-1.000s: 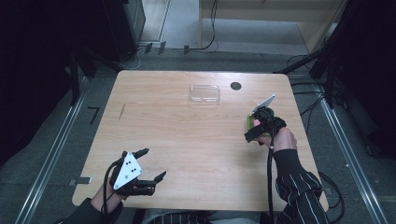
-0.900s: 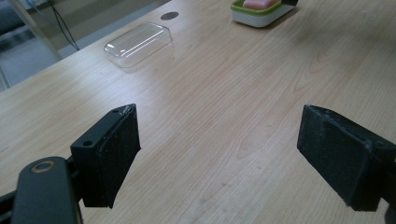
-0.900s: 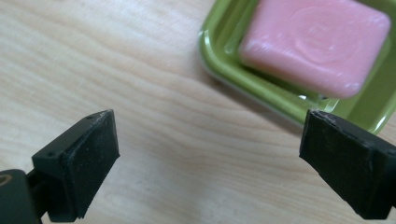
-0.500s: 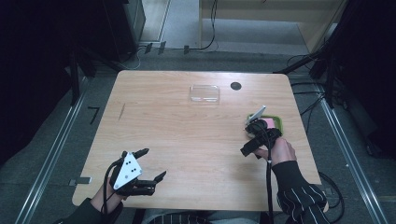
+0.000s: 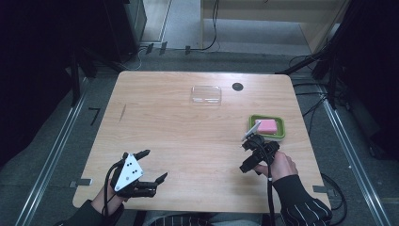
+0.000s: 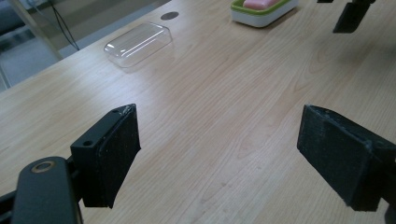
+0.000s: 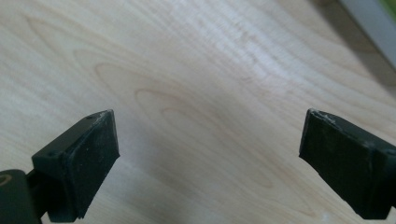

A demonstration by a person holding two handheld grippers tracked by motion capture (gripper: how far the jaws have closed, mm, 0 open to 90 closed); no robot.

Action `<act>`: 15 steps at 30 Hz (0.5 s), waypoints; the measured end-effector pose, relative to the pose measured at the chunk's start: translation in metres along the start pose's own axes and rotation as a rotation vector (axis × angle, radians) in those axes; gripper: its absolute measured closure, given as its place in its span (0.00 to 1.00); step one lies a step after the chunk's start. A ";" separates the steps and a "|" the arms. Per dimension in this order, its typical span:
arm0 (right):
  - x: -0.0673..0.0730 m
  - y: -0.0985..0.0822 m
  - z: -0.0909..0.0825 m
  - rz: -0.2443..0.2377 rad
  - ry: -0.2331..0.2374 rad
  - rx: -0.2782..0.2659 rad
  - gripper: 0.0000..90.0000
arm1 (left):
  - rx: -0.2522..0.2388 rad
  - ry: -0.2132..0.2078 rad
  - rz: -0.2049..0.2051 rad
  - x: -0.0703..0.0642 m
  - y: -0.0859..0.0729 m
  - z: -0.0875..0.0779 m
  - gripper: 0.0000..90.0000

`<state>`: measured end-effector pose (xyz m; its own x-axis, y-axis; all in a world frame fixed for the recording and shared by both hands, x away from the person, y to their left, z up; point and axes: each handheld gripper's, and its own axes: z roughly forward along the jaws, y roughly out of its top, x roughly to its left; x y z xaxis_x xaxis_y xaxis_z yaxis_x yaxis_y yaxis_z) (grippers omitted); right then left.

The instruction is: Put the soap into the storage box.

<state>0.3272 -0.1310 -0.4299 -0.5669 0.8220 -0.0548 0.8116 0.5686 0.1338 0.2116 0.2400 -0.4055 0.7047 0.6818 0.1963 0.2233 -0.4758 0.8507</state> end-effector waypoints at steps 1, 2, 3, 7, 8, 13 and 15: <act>0.002 -0.002 0.001 -0.006 0.001 0.004 0.06 | 0.000 0.000 0.000 0.000 0.000 0.000 0.16; 0.004 -0.004 0.002 -0.010 0.004 0.008 0.06 | -0.001 0.000 -0.001 0.000 0.000 0.000 0.16; 0.006 -0.006 0.003 -0.019 0.003 0.010 0.06 | 0.001 0.000 0.001 0.000 0.000 0.000 0.16; 0.012 -0.015 0.008 -0.032 0.005 0.018 0.06 | 0.000 0.000 0.001 0.000 0.000 0.000 0.16; 0.015 -0.019 0.011 -0.039 0.002 0.014 0.07 | 0.000 0.001 0.001 0.000 0.000 0.000 0.16; 0.019 -0.027 0.013 -0.051 0.002 0.014 0.07 | 0.001 0.002 0.001 0.000 0.000 0.000 0.16; 0.020 -0.031 0.013 -0.060 -0.002 0.005 0.07 | 0.000 0.001 0.002 0.000 0.000 0.000 0.16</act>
<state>0.2926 -0.1313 -0.4482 -0.6142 0.7865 -0.0647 0.7769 0.6171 0.1251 0.2114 0.2400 -0.4052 0.7043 0.6816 0.1982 0.2223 -0.4769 0.8504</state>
